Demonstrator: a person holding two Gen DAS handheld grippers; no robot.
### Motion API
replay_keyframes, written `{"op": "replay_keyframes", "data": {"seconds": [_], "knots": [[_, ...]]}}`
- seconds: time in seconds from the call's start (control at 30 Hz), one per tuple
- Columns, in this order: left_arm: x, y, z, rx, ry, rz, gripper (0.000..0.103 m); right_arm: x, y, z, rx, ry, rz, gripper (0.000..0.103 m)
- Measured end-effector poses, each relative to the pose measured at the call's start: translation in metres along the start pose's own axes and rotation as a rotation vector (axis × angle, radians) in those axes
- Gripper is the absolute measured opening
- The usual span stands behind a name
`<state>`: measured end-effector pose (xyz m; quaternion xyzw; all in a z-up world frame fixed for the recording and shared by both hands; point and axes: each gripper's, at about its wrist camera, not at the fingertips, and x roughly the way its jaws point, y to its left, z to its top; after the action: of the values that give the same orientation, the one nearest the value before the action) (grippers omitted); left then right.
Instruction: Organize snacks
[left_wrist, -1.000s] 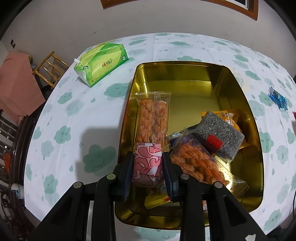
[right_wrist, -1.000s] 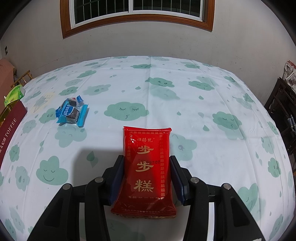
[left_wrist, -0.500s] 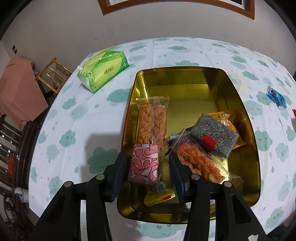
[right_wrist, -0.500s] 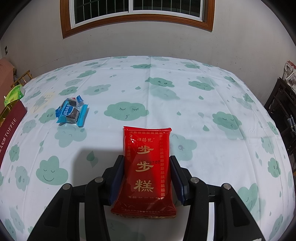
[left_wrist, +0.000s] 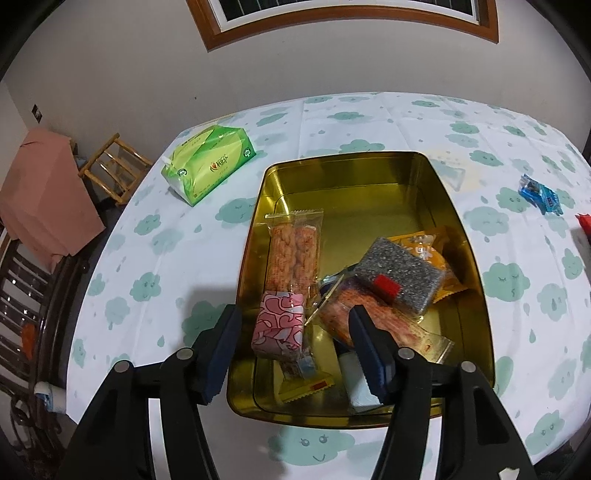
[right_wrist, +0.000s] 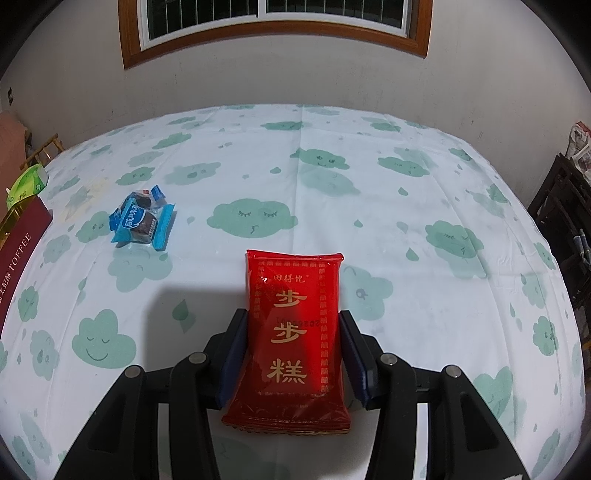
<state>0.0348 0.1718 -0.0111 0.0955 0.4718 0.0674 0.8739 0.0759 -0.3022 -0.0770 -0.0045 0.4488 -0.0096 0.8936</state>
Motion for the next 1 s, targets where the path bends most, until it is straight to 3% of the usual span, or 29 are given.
{"op": "replay_keyframes", "data": {"seconds": [0.43, 0.57, 0.83, 1.0], "knots": [[-0.010, -0.001, -0.006, -0.066, -0.013, -0.043, 0.064, 0.004, 0.005, 0.011, 0.005, 0.091, -0.035, 0.048], [-0.008, 0.000, -0.006, -0.089, -0.012, -0.053, 0.077, 0.002, 0.009, 0.009, 0.029, 0.081, -0.070, 0.046], [-0.005, 0.003, -0.006, -0.113, -0.018, -0.056, 0.088, -0.003, 0.019, 0.008, 0.065, 0.084, -0.095, 0.045], [-0.002, 0.013, -0.009, -0.143, -0.019, -0.035, 0.090, -0.016, 0.035, 0.011, 0.094, 0.065, -0.054, 0.045]]}}
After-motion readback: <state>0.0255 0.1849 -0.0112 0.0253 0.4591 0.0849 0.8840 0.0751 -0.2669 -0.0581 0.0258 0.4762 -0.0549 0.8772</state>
